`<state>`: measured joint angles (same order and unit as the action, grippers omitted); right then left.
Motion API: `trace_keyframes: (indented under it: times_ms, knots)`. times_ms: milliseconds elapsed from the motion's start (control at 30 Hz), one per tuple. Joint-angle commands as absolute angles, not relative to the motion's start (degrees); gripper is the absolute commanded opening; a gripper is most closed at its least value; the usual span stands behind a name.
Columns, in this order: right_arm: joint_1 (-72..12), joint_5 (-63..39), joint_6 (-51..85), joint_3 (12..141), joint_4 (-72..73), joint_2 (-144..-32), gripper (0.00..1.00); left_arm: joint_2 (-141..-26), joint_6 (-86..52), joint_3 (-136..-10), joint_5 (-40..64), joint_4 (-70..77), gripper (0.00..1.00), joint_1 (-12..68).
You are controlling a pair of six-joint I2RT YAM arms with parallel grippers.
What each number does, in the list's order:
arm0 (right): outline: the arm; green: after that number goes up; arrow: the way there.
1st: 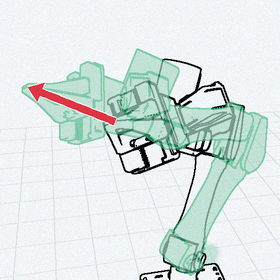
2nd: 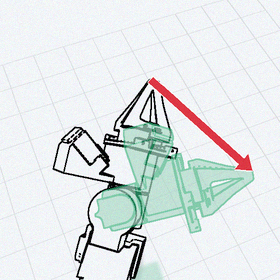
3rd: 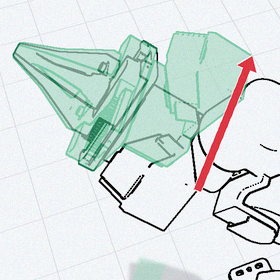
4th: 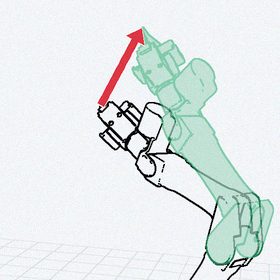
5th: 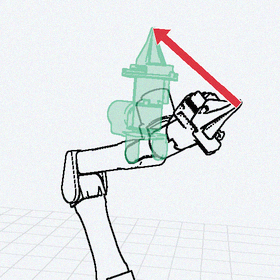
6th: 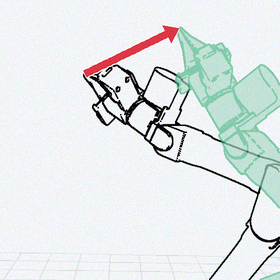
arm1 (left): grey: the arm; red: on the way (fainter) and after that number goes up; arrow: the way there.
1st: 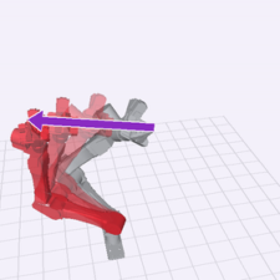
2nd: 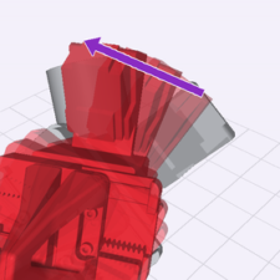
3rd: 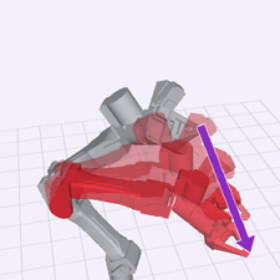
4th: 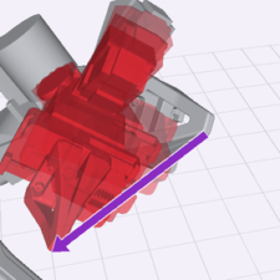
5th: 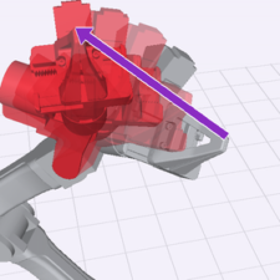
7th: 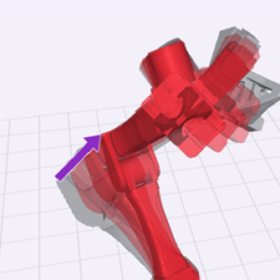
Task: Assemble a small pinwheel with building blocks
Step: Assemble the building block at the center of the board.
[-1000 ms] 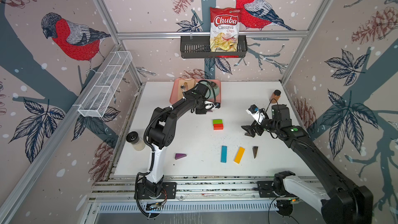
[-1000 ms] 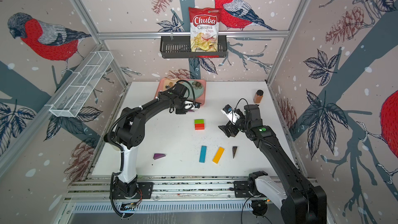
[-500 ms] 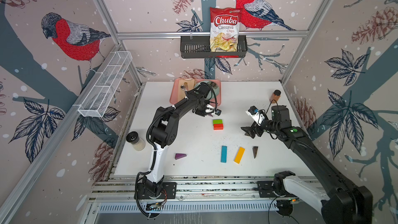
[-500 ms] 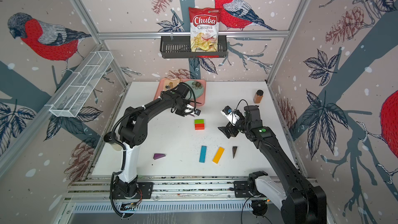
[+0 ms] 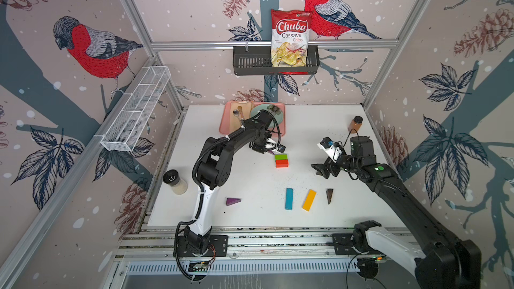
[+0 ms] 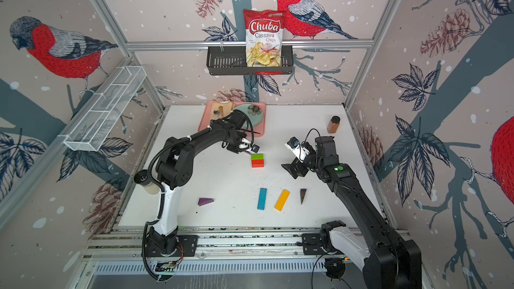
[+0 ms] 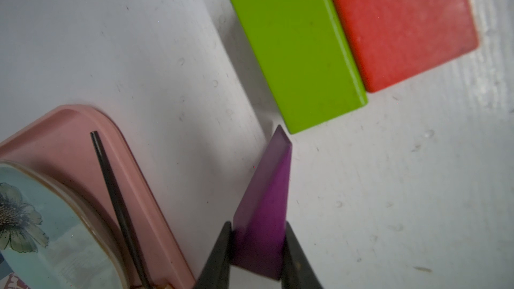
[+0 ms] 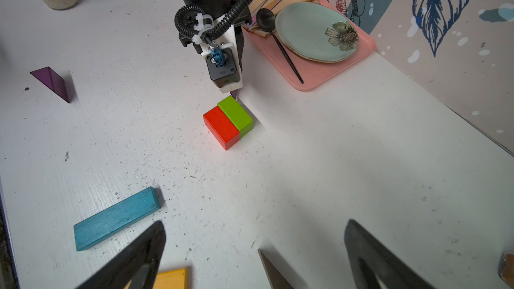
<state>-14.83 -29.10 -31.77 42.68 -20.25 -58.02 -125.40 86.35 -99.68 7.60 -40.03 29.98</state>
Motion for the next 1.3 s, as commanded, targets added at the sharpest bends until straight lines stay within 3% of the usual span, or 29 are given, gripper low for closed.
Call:
trace_keyframes:
  times_ms: [0, 1033, 1267]
  knots:
    - [-14.8, -30.1, -32.4, 42.9, -20.5, -58.1, 0.99, -125.9, 87.0, -99.8, 9.2, -39.9, 0.14, 30.1]
    - [-14.7, -30.2, -32.4, 43.5, -21.0, -58.6, 1.0, -126.4, 86.6, -99.2, 11.5, -38.7, 0.19, 30.0]
    - [-14.8, -30.2, -32.3, 43.5, -21.1, -58.6, 1.0, -126.7, 85.7, -98.8, 10.8, -37.2, 0.26, 29.9]
